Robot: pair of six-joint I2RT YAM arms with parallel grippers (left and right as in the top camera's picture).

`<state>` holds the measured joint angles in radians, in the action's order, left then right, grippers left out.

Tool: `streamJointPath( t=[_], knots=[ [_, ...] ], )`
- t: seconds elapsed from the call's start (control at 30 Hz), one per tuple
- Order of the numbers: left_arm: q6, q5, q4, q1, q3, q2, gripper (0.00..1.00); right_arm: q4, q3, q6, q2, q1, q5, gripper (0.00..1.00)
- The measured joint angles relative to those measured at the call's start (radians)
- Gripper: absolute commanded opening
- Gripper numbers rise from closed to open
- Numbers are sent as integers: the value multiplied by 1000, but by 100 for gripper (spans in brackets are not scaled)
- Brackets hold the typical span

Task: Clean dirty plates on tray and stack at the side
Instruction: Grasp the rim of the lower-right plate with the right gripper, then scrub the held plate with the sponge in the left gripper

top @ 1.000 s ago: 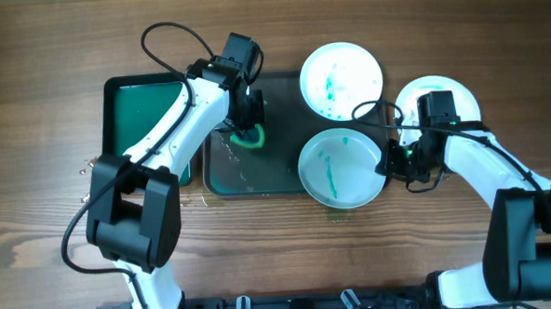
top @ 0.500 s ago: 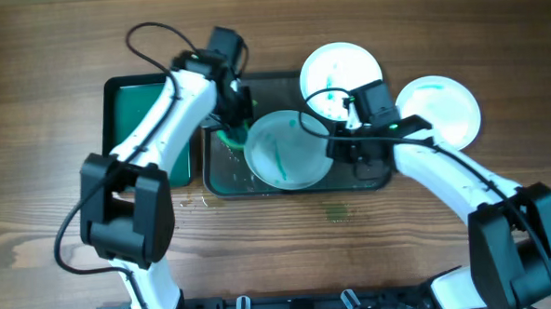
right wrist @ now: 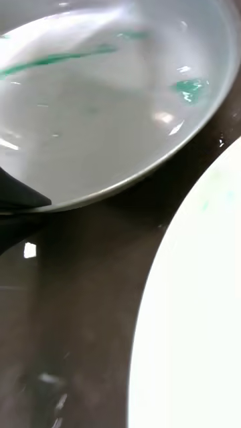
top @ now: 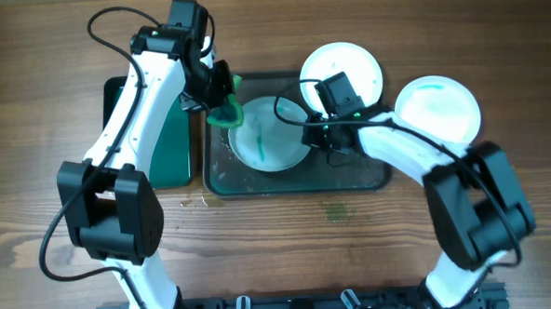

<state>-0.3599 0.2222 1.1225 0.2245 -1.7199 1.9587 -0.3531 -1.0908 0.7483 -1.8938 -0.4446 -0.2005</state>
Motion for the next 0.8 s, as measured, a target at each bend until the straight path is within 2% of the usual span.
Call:
streamJointPath(
  t=[0.17, 0.37, 0.5, 0.7, 0.8],
  knots=[
    [0, 12, -19, 44, 13, 1, 4, 0, -42, 15, -48, 0, -43, 4],
    [3, -5, -154, 97, 94, 97, 4, 1, -43, 14, -51, 0, -65, 4],
    [3, -59, -164, 105, 114, 201, 4, 0, -43, 6, -52, 0, -77, 4],
    [5, -68, -166, 115, 113, 206, 4, 0, -43, 6, -53, 0, -80, 4],
    [73, -7, -167, 123, 113, 206, 4, -1, -43, 6, -53, 0, -80, 4]
  ],
)
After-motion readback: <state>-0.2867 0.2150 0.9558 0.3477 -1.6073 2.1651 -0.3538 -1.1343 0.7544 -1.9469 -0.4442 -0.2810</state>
